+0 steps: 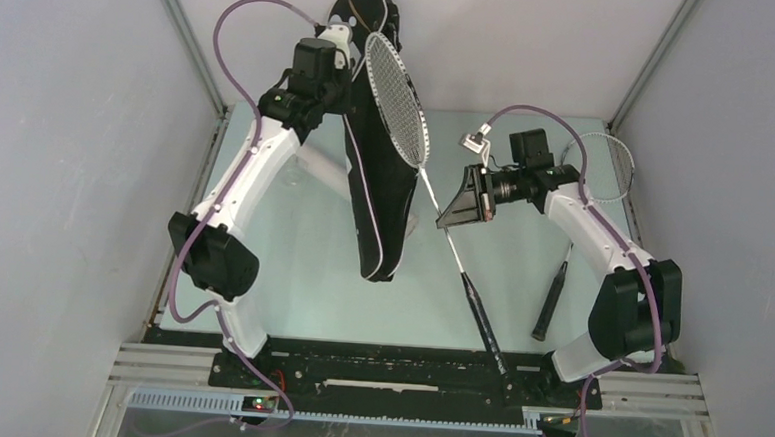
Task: Pack up the badminton gear
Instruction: Place the racket in the racket bag.
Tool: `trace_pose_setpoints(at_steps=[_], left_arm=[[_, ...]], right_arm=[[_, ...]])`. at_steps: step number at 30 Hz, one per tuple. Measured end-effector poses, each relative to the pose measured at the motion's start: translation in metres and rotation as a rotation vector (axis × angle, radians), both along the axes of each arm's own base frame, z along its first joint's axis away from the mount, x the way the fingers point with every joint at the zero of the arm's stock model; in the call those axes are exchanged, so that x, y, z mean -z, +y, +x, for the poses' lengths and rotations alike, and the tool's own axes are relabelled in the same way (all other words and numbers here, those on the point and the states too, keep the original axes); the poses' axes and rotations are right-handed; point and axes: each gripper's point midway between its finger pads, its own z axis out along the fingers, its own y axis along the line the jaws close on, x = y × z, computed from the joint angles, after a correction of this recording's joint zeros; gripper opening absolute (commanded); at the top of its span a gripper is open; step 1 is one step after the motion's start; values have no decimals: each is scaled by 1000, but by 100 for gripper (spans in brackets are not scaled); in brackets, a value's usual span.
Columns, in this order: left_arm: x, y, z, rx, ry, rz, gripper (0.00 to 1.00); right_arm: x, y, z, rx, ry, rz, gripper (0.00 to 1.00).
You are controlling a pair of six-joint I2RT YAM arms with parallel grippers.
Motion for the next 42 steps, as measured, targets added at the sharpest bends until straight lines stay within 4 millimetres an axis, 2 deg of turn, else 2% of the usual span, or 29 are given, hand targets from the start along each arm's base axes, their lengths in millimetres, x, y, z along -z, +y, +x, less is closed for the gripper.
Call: trace_pose_setpoints(at_steps=[3,6,9,13,16,21,32,42], left_arm=[[1,4,1,-13,8,-8,0],[3,4,1,-25,15,-26,0],[8,2,-2,-35,19,-33,0],[22,-8,-15,-38,26,-15,0],[31,-17,-23,-35,34,-21,0],[43,-20,-24,-35,30,-36,0],[61,-27,-36,34,19,-77,0],[55,-34,-52,102,1,-116,0]], right_arm=[[-2,-1,-7,-38,14,32,0],[9,-4,-7,-51,59,43,0],[32,-9,2,-49,131,38,0],[78,-22,19,-4,252,19,0],[94,-30,17,17,328,5,0],[89,-27,8,2,339,8,0],[84,-2,-18,-102,380,-20,0],[81,8,1,-110,411,-30,0]])
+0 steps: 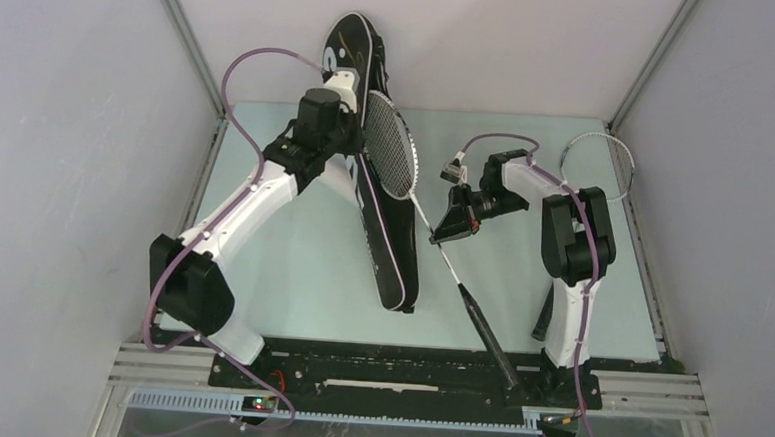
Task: Pack up the badminton gear
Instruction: Place the racket in the racket bag.
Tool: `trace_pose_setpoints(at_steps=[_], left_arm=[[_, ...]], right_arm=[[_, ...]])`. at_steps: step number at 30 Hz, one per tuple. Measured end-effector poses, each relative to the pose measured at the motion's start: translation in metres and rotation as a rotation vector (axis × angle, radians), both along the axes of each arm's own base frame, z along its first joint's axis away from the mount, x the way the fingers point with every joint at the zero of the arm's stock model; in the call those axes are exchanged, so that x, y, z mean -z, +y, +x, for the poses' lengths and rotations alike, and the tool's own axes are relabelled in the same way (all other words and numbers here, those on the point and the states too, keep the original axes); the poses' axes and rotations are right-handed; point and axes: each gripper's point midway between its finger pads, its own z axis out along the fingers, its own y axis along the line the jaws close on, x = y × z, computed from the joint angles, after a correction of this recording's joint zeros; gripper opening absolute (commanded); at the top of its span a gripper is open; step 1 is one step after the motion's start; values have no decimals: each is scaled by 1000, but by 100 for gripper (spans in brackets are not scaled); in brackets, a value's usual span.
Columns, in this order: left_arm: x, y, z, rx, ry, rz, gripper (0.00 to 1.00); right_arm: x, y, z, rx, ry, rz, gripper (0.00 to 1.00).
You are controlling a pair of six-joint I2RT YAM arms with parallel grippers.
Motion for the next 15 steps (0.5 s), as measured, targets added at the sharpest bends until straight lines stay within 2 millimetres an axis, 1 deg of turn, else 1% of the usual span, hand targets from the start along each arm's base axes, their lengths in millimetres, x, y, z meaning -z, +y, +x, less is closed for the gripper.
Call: trace_pose_setpoints(at_steps=[4,8,12,15], left_arm=[[-3,-3,-5,18,-13,7,0],[0,-8,-10,43,-18,25,0],[2,-18,-15,85,-34,58,0],[5,-29,-21,129,-43,88,0]], right_arm=[[0,4,7,-3,20,-7,0],[-2,6,12,-4,43,-15,0],[-4,9,25,0,70,-25,0],[-10,11,35,8,82,-29,0]])
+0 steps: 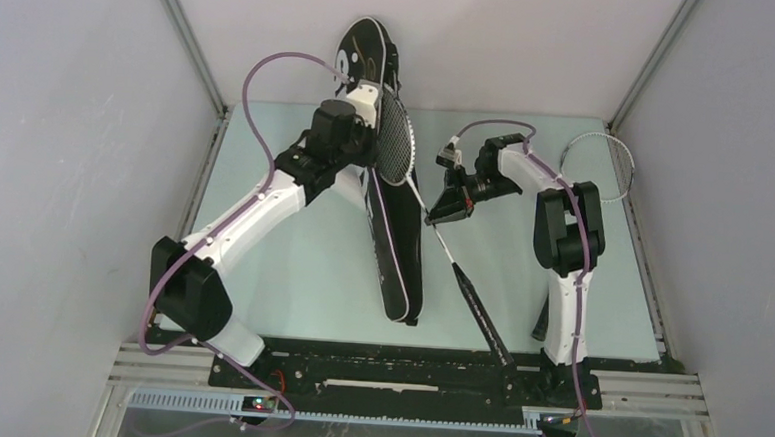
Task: Pack up the badminton gear
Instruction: Place the racket in the racket bag.
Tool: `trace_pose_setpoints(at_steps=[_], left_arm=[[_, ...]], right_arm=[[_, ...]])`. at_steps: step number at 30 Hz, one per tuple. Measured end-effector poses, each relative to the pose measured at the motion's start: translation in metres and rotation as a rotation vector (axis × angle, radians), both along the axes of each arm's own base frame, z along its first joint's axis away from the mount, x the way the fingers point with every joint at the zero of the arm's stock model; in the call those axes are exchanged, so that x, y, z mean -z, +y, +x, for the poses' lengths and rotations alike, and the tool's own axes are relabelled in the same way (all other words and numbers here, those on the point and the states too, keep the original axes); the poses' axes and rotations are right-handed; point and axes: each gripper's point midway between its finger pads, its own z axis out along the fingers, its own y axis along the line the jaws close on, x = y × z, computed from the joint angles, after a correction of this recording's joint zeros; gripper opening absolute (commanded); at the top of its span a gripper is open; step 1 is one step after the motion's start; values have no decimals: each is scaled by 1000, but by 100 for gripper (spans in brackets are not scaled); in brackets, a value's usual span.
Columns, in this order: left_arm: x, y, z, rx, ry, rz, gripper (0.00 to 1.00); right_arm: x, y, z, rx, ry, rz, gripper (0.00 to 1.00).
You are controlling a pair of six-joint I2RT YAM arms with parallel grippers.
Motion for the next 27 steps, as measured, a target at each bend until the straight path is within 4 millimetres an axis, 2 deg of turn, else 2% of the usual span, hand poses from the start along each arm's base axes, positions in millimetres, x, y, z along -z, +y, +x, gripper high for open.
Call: trace_pose_setpoints(at_steps=[4,9,14,16,18,22,27], left_arm=[[0,-10,-6,46,-12,21,0],[2,-19,-11,89,-2,19,0],[16,-36,-17,128,40,20,0],[23,-48,-20,145,72,22,0],[27,-62,-23,163,93,19,0],[28,-83,-26,194,123,-2,0],[28,-90,-29,211,142,-12,0]], right_arm=[[-6,2,11,6,7,-2,0],[-1,7,25,5,27,-9,0],[1,12,41,6,20,-8,0],[2,12,48,13,19,-8,0],[2,10,55,23,15,-5,7],[2,4,67,45,11,-6,26],[-5,-5,78,76,8,-3,42]])
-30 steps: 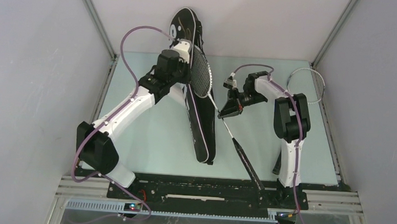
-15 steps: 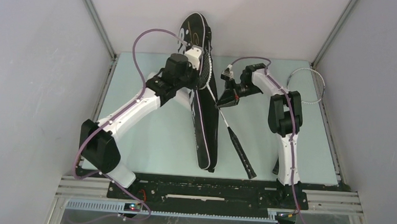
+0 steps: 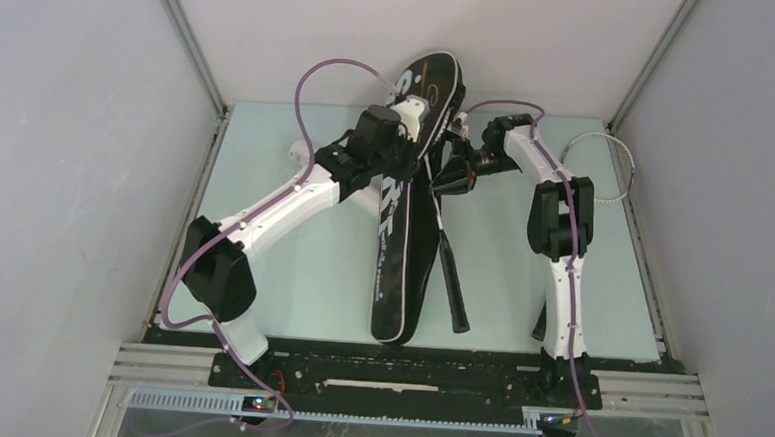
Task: Pack up the badminton gear
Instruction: Place the racket in the racket bag.
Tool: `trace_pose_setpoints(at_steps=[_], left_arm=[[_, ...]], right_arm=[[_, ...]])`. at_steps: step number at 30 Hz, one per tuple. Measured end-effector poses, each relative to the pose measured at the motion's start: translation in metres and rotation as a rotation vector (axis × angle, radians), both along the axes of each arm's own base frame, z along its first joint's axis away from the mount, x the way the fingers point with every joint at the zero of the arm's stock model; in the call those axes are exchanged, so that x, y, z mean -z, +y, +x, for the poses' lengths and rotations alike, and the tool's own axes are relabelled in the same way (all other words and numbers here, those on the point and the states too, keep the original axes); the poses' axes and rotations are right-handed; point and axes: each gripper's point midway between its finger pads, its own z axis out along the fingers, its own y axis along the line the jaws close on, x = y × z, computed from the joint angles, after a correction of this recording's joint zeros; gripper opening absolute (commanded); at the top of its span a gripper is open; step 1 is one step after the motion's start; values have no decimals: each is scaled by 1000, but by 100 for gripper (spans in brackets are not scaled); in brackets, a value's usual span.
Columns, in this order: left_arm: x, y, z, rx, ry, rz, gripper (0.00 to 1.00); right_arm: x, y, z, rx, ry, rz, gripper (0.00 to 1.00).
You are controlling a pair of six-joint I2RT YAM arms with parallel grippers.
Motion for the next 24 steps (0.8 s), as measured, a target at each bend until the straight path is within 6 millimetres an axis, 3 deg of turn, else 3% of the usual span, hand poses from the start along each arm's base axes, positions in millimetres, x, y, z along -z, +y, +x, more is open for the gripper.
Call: trace_pose_setpoints(at_steps=[4,6,8,12,15,19,24], left_arm=[[0,0,-1,4,11,4,0],[-1,-1,-1,8,20,6,0],[-3,-3,-2,10,30,1,0],[-7,-8,-5,23,48,-22,0],[-9,-11,-7,34,61,-42,0],[-9,-13,-7,34,61,-54,0],[3,-13,-6,32,62,-51,0]], right_arm=[[14,-5,2,20,49,-65,48],[34,-9,-5,55,57,-148,48],[38,-9,-6,92,68,-203,45],[19,-2,26,151,-75,-207,25],[10,0,36,188,-122,-199,13],[11,2,45,219,-129,-201,24],[26,-4,46,256,-168,-288,40]])
